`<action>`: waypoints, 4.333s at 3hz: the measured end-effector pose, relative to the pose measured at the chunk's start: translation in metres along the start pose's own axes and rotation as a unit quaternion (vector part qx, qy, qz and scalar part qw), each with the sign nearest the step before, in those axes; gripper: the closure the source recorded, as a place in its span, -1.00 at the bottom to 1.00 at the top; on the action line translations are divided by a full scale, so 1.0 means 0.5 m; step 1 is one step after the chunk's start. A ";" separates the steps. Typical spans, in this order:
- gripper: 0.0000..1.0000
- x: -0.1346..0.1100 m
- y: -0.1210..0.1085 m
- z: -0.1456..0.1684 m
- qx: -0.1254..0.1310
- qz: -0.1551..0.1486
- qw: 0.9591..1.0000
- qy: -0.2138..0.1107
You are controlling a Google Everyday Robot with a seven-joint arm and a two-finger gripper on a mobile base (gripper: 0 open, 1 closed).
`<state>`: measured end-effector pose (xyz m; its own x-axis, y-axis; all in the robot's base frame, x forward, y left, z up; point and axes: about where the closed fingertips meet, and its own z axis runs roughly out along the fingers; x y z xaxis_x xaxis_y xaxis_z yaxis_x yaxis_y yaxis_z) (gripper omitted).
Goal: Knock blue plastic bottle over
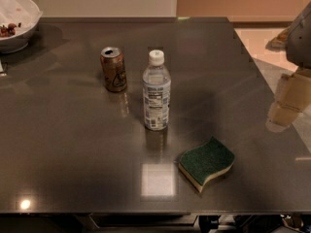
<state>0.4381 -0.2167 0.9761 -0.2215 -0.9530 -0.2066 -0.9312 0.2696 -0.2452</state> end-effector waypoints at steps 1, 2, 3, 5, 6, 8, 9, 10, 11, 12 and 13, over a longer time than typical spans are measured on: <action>-1.00 0.000 0.000 0.000 0.000 0.000 1.000 0.000; -1.00 -0.007 -0.002 0.003 -0.001 -0.002 1.000 -0.006; -1.00 -0.070 -0.014 0.029 -0.008 -0.019 0.997 -0.068; -1.00 -0.197 -0.022 0.096 -0.050 -0.034 0.985 -0.164; -1.00 -0.252 -0.007 0.128 -0.077 -0.038 0.976 -0.201; -1.00 -0.345 0.011 0.173 -0.112 -0.033 0.958 -0.263; -1.00 -0.377 0.022 0.186 -0.128 -0.029 0.949 -0.286; -1.00 -0.398 0.031 0.191 -0.135 -0.026 0.943 -0.303; -0.62 -0.408 0.036 0.197 -0.144 -0.019 0.939 -0.312; -0.19 -0.409 0.034 0.192 -0.145 -0.015 0.938 -0.315; 0.31 -0.407 0.023 0.180 -0.139 -0.016 0.939 -0.313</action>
Offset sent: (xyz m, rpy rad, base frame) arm 0.0354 0.0580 -0.0100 0.2189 -0.0323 0.1356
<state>0.4984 -0.0071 0.9299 -0.0603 -0.6678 -0.7419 -0.9933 0.1133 -0.0212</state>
